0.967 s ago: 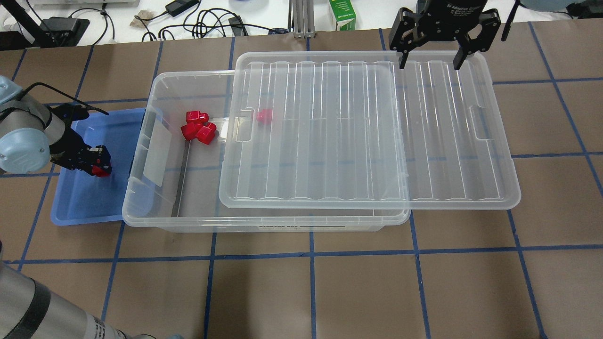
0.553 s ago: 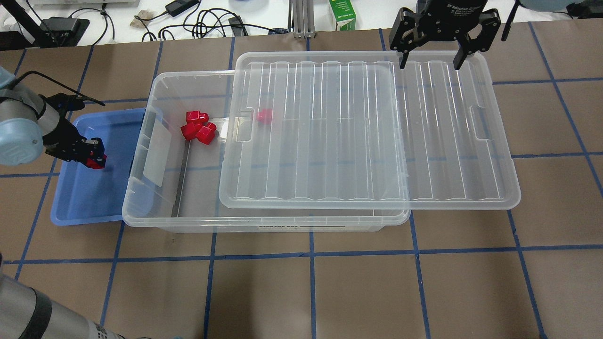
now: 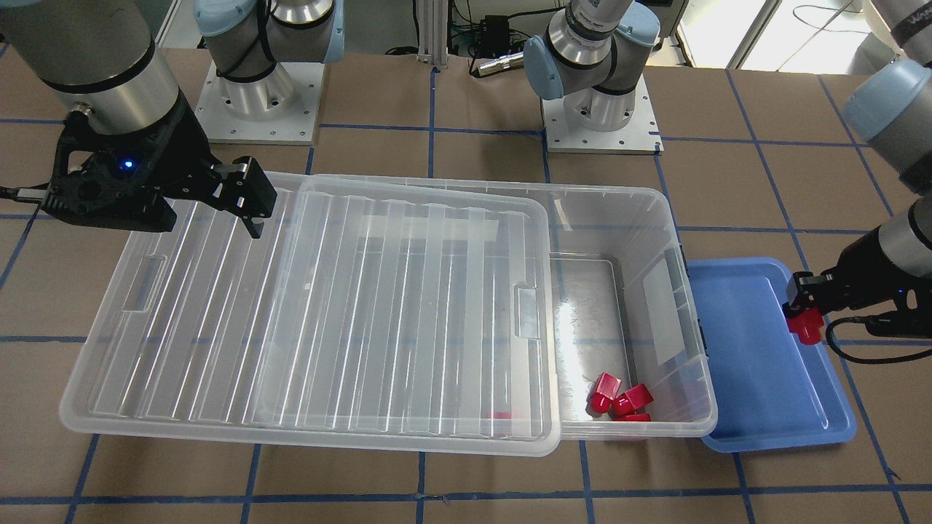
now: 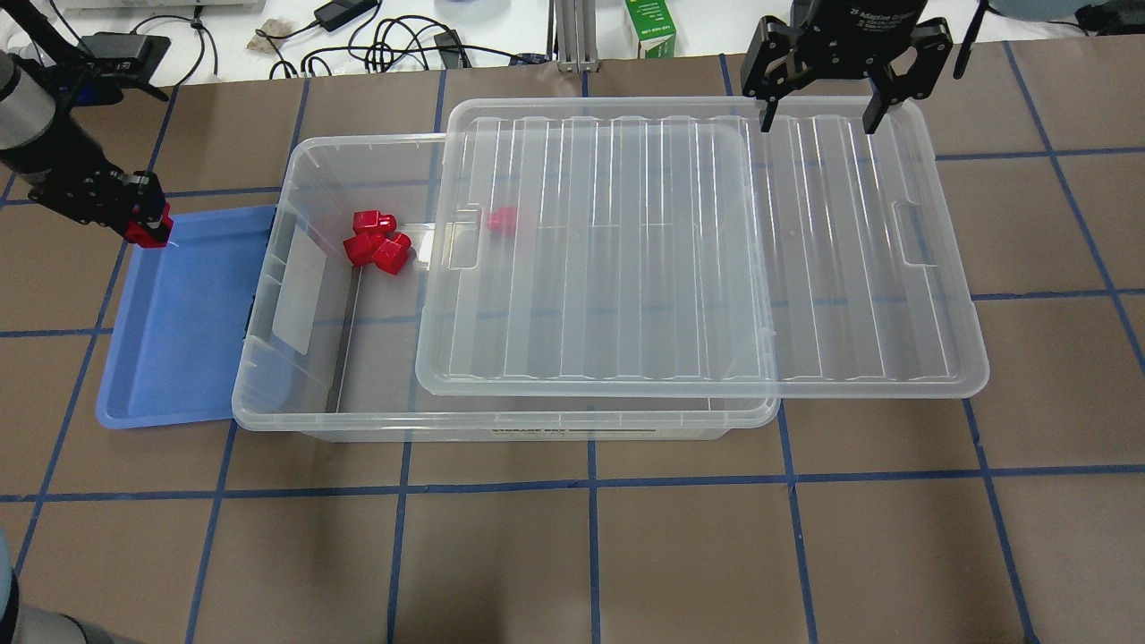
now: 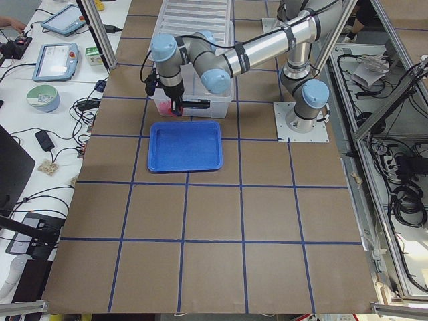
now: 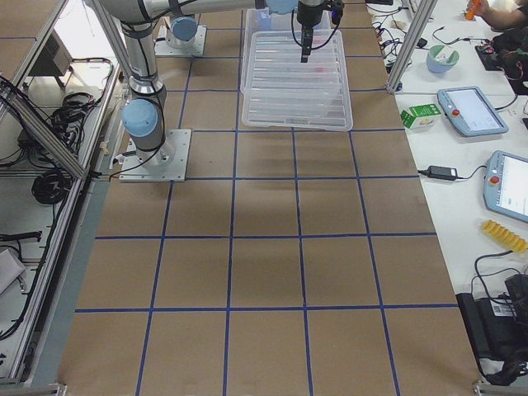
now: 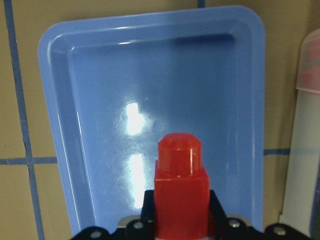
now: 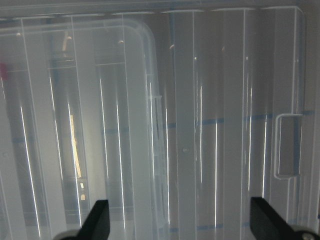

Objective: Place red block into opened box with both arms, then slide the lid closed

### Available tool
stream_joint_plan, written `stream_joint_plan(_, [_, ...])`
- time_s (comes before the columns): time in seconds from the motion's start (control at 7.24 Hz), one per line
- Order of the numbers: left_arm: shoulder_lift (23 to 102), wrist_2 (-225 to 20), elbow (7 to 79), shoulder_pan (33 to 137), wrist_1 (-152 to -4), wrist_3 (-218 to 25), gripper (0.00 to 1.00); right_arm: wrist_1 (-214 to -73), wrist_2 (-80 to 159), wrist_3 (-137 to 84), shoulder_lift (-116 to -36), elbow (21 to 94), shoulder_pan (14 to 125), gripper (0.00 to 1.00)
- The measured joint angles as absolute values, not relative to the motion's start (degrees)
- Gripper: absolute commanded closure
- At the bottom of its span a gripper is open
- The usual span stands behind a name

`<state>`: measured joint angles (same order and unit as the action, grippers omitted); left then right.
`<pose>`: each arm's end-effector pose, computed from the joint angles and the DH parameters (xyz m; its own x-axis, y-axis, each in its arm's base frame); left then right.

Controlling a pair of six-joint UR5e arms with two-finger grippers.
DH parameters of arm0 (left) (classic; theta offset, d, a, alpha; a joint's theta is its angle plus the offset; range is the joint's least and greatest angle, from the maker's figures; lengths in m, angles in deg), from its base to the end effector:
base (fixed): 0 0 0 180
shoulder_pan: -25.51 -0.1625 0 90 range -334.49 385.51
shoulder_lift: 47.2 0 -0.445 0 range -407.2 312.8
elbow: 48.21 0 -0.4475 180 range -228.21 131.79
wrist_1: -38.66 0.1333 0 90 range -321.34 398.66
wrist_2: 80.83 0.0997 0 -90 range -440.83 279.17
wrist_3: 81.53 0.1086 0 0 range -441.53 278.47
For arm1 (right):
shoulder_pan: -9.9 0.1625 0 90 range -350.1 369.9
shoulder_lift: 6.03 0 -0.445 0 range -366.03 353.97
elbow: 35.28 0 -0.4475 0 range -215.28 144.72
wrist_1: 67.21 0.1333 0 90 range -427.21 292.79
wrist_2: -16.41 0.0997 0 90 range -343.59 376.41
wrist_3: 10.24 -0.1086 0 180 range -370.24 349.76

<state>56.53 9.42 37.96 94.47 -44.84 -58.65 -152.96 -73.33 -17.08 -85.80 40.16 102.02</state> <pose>0.1056 -0.6446 0.4035 -0.9993 0.0317 0.0190 0.0327 0.9979 0.0563 0.1568 -0.6197 0.5258 -0.9966 0.0823 -0.0047 0.0823 0.9966 -0.0008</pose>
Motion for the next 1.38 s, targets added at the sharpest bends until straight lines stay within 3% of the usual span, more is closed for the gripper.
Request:
stream_joint_plan(0.55, [55.21, 9.15, 42.67, 109.12, -45.06, -71.54, 0.95, -152.88, -73.52, -17.04, -85.86, 40.21, 102.01, 0.0])
stream_joint_plan(1.38, [56.52, 8.88, 55.72, 111.86, -29.58, -77.37, 0.95, -152.82, -73.38, -16.99, -85.78, 40.29, 101.87, 0.0])
